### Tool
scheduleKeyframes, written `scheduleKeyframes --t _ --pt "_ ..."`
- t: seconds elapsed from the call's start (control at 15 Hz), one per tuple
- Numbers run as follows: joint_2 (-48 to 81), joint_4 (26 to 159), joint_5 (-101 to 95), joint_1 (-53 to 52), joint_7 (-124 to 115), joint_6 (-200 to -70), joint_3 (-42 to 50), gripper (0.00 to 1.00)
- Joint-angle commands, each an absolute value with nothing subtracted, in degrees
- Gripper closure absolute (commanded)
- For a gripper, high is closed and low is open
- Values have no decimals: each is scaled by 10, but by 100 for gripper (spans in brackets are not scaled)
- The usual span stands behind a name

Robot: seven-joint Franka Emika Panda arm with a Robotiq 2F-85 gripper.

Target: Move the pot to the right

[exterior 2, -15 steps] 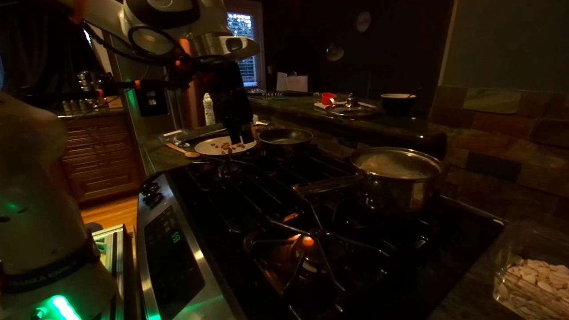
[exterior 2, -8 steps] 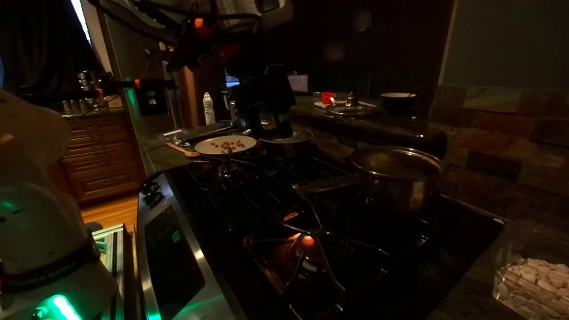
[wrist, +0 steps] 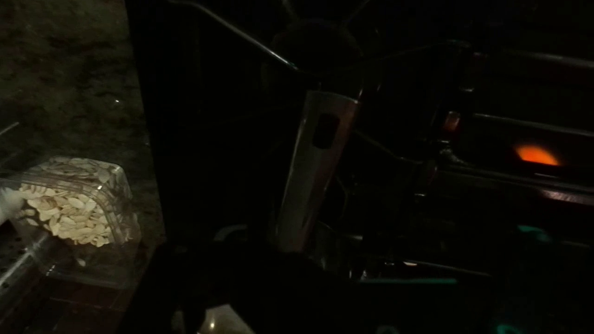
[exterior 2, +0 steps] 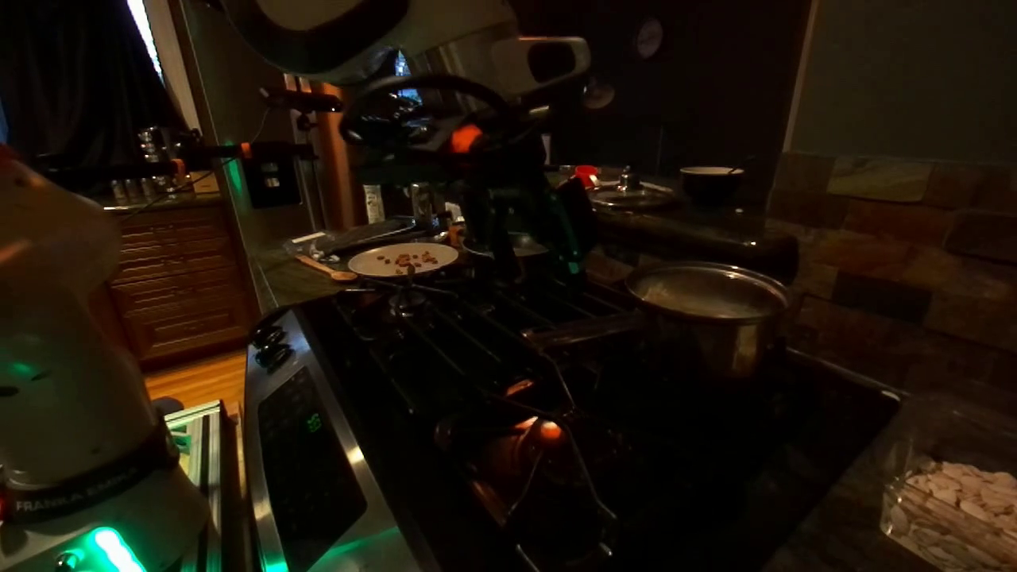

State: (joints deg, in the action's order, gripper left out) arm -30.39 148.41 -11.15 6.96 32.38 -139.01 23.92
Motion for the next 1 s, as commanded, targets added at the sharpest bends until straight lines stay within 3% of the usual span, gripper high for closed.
scheduleKeyframes --t 0.0,0.93 --pt "-293 1483 -79 74 334 -1402 231 0" --pt "-224 1441 40 28 422 -1444 273 0"
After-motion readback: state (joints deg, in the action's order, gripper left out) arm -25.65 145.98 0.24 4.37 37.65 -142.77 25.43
